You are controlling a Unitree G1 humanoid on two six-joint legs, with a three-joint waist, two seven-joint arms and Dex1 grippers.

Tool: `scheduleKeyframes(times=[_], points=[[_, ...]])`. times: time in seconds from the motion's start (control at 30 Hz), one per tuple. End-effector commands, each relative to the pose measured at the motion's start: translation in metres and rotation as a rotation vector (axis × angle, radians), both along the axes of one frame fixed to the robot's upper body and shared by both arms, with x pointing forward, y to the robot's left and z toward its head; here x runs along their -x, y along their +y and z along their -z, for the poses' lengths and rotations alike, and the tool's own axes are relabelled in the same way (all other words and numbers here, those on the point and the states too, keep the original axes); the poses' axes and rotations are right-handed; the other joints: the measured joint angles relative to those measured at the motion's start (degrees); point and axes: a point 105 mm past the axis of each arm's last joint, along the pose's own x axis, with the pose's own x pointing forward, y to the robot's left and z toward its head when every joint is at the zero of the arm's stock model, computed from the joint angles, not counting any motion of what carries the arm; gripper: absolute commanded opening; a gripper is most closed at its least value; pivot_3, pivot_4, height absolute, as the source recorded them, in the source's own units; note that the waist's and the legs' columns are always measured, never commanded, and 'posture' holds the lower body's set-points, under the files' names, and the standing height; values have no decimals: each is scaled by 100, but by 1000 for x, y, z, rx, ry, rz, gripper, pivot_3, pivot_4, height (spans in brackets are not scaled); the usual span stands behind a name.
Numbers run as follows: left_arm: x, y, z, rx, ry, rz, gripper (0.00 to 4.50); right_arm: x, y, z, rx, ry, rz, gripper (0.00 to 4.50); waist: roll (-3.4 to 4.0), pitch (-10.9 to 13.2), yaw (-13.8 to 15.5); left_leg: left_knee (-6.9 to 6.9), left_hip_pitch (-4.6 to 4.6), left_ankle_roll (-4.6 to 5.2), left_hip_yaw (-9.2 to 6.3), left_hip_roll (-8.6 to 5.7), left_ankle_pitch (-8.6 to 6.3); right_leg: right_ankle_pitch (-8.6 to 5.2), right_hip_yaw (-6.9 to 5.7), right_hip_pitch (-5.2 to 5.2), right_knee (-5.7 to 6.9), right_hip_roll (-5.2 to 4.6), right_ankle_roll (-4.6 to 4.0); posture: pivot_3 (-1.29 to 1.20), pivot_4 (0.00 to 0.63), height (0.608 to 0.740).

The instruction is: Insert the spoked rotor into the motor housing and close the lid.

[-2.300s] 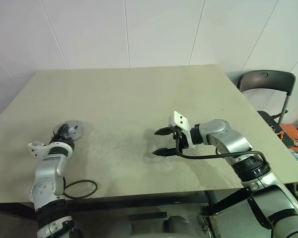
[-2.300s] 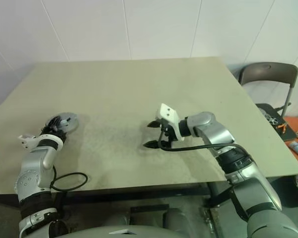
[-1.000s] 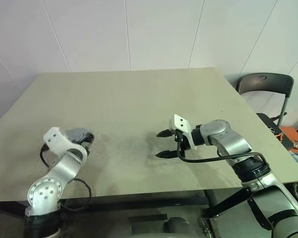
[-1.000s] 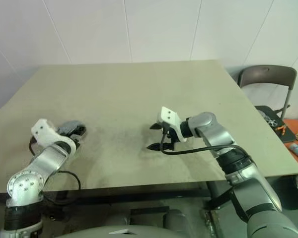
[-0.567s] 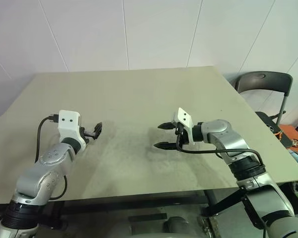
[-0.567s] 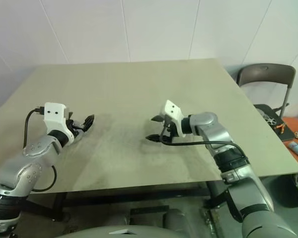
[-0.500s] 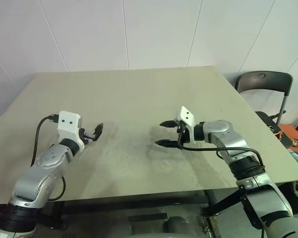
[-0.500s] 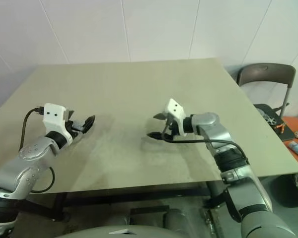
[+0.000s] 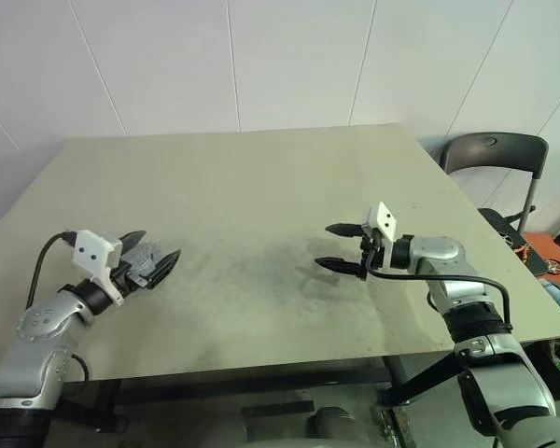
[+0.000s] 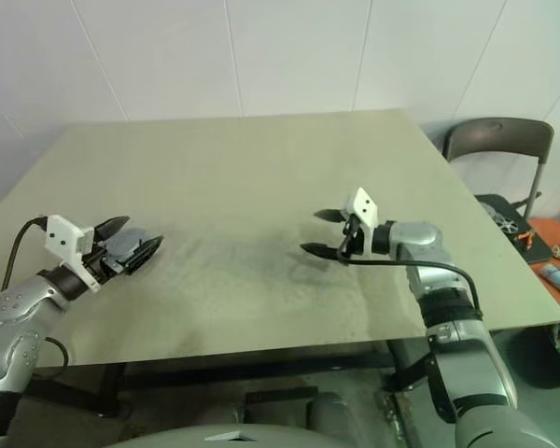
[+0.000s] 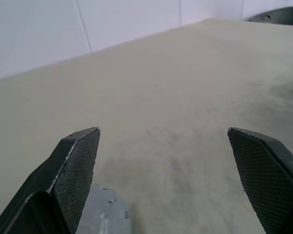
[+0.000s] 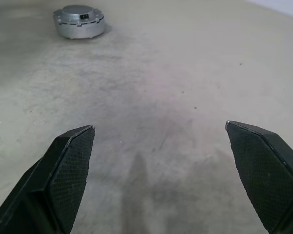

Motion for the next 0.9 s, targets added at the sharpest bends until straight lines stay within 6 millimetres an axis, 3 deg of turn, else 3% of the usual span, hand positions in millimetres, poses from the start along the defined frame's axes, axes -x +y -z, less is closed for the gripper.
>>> scheduleKeyframes(times=[0.03, 0.9], points=[[-3, -5, -18, -17, -70, 23, 4457, -2, 0, -10, -7, -28, -4, 4500, 0, 0, 6, 0, 0, 0, 0, 0, 0, 0, 0, 0, 0, -1, 0, 0, 0, 740], [-5, -13, -13, 1, -56, 33, 4457, -4, 10, -8, -26, 6, -13, 4500, 0, 0, 7, 1, 0, 0, -10, 1, 0, 1, 2, -2, 5, -2, 1, 0, 0, 740]])
